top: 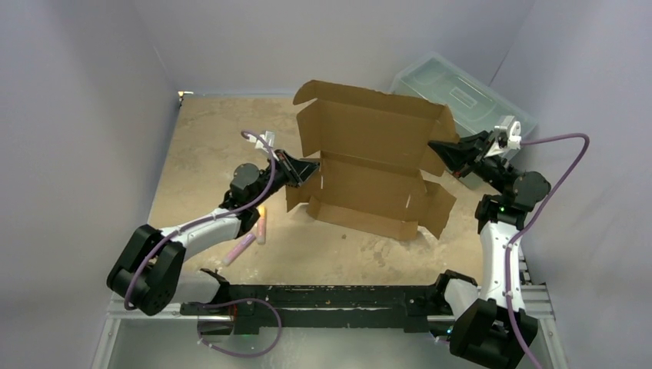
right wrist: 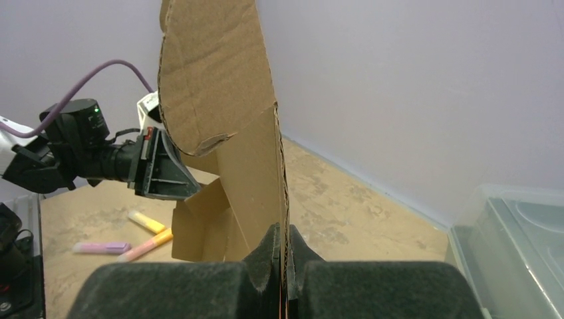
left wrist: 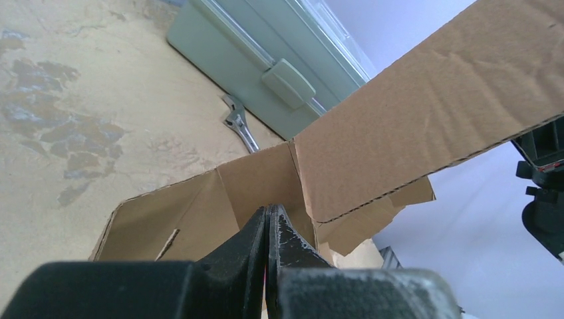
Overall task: Fold the paper box
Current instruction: Fold the paper box at the center of the board.
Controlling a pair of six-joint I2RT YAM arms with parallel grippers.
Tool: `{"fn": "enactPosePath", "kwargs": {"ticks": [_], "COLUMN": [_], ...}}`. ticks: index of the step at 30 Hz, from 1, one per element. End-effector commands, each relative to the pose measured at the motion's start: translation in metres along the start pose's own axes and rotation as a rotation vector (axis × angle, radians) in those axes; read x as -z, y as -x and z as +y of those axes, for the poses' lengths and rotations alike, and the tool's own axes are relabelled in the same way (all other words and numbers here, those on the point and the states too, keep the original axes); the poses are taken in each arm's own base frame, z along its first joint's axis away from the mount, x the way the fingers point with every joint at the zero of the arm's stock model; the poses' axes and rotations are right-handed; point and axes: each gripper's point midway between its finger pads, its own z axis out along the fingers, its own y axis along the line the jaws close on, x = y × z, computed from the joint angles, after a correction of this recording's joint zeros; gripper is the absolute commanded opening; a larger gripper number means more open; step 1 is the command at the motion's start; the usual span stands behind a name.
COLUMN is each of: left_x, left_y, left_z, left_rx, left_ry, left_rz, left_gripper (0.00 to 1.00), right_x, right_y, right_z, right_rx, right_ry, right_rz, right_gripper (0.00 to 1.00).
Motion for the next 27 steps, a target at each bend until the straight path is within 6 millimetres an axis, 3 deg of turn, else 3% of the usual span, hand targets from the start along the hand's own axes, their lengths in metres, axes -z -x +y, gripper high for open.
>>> {"fn": "enactPosePath", "kwargs": {"ticks": [1, 15, 20, 23, 27], "left_x": [-0.009, -0.046, -0.07, -0.066, -0.045], "left_y": [0.012, 0.02, 0.012, 0.013, 0.013], "left_z": [-0.023, -0.045, -0.046, -0.042, -0.043], "left_rx": [0.034, 0.195, 0.207, 0.198, 0.114], "left_ry": [-0.103, -0.238, -0.222, -0.21, -0.172], "left_rz": [-0.06, -0.146, -0.13, -0.14, -0.113], "left_gripper": [0.0, 0.0, 0.0, 0.0, 0.0], "right_x": [0.0, -0.005, -0.005, -0.006, -0.004], "right_y": [0.005, 0.0, -0.002, -0.002, -0.003], "right_z": [0.004, 0.008, 0.007, 0.001, -0.014], "right_rx": [0.006, -0.03, -0.032, -0.013, 0.018], "right_ry": [0.018, 0.052, 0.052, 0.015, -0.067], "right_rz": [-0.025, -0.012, -0.007, -0.004, 0.027], "right_gripper": [0.0, 0.0, 0.0, 0.0, 0.0]}}
